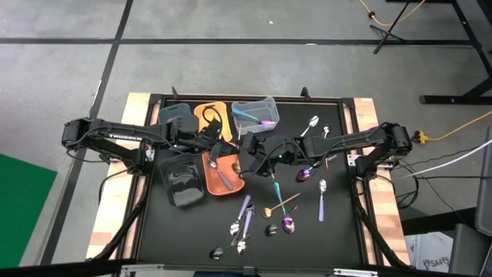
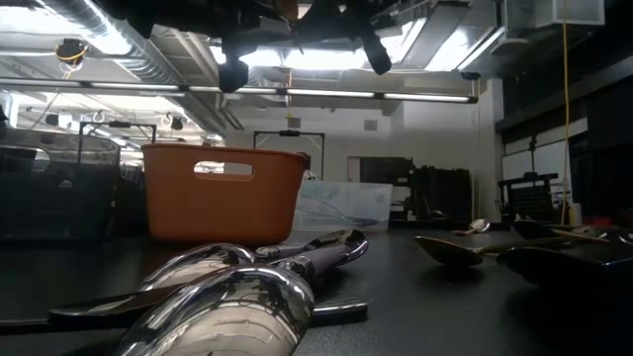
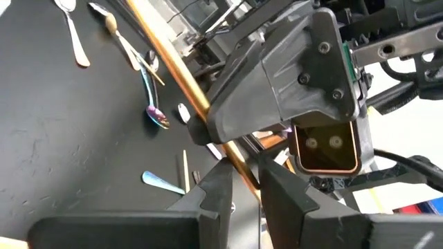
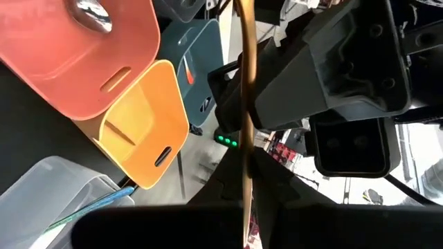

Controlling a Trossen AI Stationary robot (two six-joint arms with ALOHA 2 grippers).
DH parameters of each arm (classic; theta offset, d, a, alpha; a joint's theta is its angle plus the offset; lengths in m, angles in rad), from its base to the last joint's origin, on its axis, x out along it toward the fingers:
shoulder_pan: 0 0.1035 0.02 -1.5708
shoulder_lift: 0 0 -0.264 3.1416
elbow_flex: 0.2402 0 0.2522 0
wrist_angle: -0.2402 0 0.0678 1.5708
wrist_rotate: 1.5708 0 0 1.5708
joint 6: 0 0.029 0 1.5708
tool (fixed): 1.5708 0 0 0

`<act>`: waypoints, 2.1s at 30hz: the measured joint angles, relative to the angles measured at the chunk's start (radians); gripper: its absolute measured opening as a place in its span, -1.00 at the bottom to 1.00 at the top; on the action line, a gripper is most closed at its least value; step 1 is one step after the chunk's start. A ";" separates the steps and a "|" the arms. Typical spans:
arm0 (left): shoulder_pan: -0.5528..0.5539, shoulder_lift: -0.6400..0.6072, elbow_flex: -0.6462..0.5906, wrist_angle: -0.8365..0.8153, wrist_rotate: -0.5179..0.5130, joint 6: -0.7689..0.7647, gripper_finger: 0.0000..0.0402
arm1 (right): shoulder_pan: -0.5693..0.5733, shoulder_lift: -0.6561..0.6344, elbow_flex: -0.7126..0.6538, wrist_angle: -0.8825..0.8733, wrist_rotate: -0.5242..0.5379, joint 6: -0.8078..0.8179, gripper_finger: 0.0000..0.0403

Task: Sort silverware by color (type)
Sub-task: Put the gold spoon into the yellow bin

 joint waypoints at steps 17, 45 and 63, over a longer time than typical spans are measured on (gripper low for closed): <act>0.001 0.001 0.000 -0.028 -0.039 -0.003 -0.92 | 0.000 0.002 0.000 -0.013 0.031 -0.005 -1.00; 0.131 -0.001 0.000 -0.236 -0.236 0.143 -0.94 | 0.000 0.003 -0.001 -0.033 0.224 0.157 -0.36; 0.373 0.012 0.000 -0.492 -0.445 0.025 -0.94 | -0.146 0.003 -0.002 -0.477 0.310 0.924 -0.36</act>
